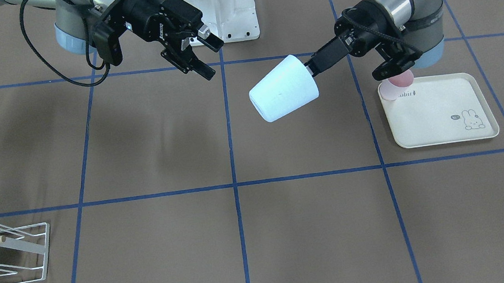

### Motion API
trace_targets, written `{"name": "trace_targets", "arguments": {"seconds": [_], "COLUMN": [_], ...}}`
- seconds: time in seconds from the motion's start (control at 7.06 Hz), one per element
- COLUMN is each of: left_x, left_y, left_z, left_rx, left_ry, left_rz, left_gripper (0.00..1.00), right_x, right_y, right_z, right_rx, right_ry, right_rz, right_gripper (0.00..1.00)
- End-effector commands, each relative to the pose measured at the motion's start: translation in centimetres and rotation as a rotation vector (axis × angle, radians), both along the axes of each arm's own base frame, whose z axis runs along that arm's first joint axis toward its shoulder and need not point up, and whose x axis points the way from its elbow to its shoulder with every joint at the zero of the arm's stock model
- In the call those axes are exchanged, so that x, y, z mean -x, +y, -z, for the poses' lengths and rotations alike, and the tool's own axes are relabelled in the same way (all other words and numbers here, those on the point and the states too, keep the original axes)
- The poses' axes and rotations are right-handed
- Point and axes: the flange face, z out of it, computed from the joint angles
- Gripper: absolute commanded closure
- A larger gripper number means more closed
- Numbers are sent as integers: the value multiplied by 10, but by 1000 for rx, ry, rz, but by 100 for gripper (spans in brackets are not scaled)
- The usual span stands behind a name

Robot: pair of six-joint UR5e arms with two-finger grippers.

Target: Transfer IKEA cup to right arm and place on rack

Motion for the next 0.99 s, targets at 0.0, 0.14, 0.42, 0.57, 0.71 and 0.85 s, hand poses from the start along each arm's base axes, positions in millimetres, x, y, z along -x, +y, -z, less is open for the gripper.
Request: {"name": "trace_targets", "arguments": {"seconds": [0.0,0.14,0.42,0.57,0.71,0.85], "left_x": [-10,-19,-47,-54,-57,-59], "left_y": [-1,1,24,29,32,33], "left_z": [-6,-8,-4,-3,-2,1], "left_rx": [-11,7,29,38,41,49], "left_ry": [102,152,209,221,225,238], "left_rz": [-24,-29,-37,-40,-44,-58], "left_gripper": [100,100,100,100,100,100], "right_x": [2,2,0,-1,-2,-1], "right_y": [-5,-6,-6,-6,-8,-7], "right_z": [-9,-10,-10,-8,-7,-8], "right_rx": [-11,-12,-12,-11,-9,-9], "right_ry": [-45,-51,-66,-77,-87,-89], "right_rz": [-28,-33,-48,-59,-76,-76], "right_gripper": [0,0,0,0,0,0]}}
